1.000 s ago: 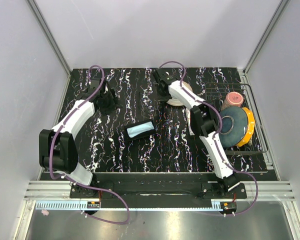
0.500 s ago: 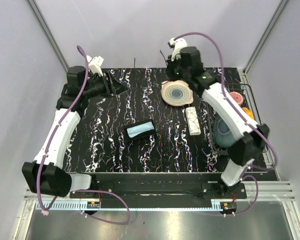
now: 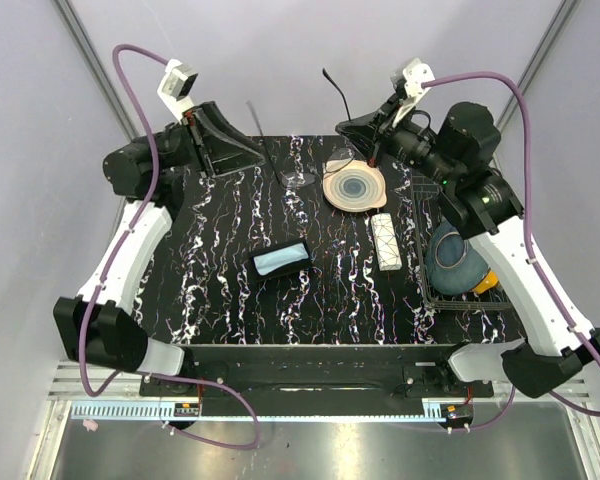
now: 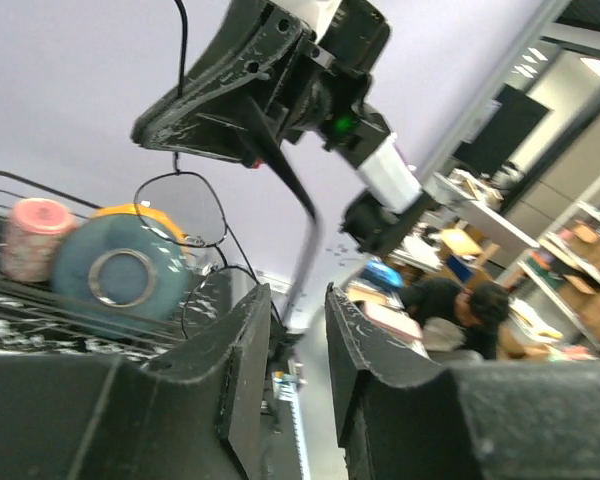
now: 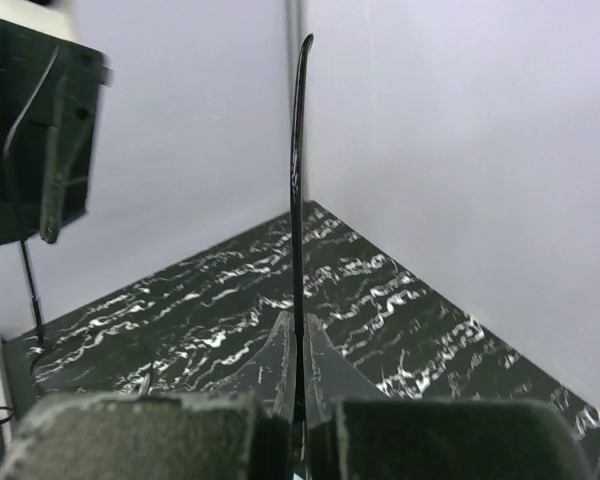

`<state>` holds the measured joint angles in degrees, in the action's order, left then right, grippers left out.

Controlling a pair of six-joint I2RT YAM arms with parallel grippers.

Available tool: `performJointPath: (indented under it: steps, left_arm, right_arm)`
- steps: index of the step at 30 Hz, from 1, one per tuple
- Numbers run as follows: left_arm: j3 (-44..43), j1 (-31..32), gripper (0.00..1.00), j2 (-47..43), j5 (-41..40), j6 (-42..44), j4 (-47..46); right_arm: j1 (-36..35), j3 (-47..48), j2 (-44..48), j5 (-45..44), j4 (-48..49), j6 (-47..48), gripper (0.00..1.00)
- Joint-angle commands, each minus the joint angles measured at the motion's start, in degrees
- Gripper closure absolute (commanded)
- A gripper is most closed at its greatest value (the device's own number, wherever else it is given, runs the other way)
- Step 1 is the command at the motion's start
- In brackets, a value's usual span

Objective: Organize the sunglasses
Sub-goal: Fold the right temple of the sunglasses on the sunglasses.

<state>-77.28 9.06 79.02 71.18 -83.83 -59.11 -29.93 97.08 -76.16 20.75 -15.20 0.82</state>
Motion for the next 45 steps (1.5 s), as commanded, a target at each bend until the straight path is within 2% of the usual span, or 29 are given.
performJointPath:
  steps: [1, 10, 13, 14, 15, 16, 17, 18, 19, 21, 22, 26, 32, 39, 45]
  left_arm:
    - [-5.3, 5.3, 0.68, 3.6, 4.1, -22.0, -36.3]
    - [-4.6, 13.0, 0.70, 3.2, 3.2, -11.4, -24.1]
    - [-2.4, 14.0, 0.70, 2.0, 1.7, -1.4, -10.9]
    - [-2.0, 14.1, 0.69, 1.4, 1.2, 2.5, -0.2]
    - [-2.0, 14.5, 0.68, -0.3, -0.3, 13.1, 7.3]
    - [-3.4, 14.6, 0.62, -1.2, -2.0, 20.3, 28.1]
    - [-5.1, 14.8, 0.59, -3.1, -4.5, 28.7, 40.7]
    - [-7.6, 16.2, 0.54, -3.5, -11.6, 45.1, 52.5]
    - [-12.2, 17.0, 0.42, -3.9, -15.0, 50.6, 68.7]
    - [-13.2, 17.8, 0.33, -4.6, -18.0, 53.2, 71.9]
    - [-12.7, 17.9, 0.23, -5.0, -19.2, 53.2, 73.1]
    - [-12.4, 18.3, 0.08, -6.3, -26.8, 56.7, 80.2]
    - [-13.1, 19.2, 0.07, -4.7, -29.7, 58.3, 83.3]
    - [-16.6, 19.9, 0.06, -1.5, -27.3, 63.4, 88.0]
    - [-19.5, 19.5, 0.01, -5.5, -34.2, 67.7, 92.0]
  right_arm:
    - [0.2, -1.8, 2.2, 8.6, 5.0, -0.5, 1.00]
    - [0.1, -2.3, 2.4, 13.6, 5.1, -2.9, 1.00]
    - [0.2, -2.8, 2.9, 15.3, 5.7, -3.4, 1.00]
    - [0.2, -2.9, 3.1, 15.7, 6.0, -3.5, 1.00]
    - [0.1, -3.2, 3.3, 16.3, 6.5, -3.6, 1.00]
    - [0.1, -3.4, 3.9, 16.5, 6.8, -3.6, 1.00]
    - [0.1, -3.6, 4.1, 16.6, 7.0, -3.5, 1.00]
    - [0.1, -3.6, 4.2, 16.9, 7.3, -3.5, 1.00]
    - [0.1, -3.6, 4.2, 17.2, 7.1, -3.4, 1.00]
    - [0.1, -3.6, 4.1, 17.5, 6.9, -2.8, 1.00]
    - [0.1, -3.6, 4.0, 17.6, 6.9, -2.7, 1.00]
    - [0.1, -3.9, 4.2, 18.0, 7.6, -2.1, 1.00]
    - [0.1, -4.3, 3.5, 19.8, 9.1, -2.1, 1.00]
    - [-0.7, -5.2, 1.8, 21.3, 9.7, -1.5, 1.00]
    - [-0.7, -7.2, 2.5, 18.0, 10.9, -1.1, 1.00]
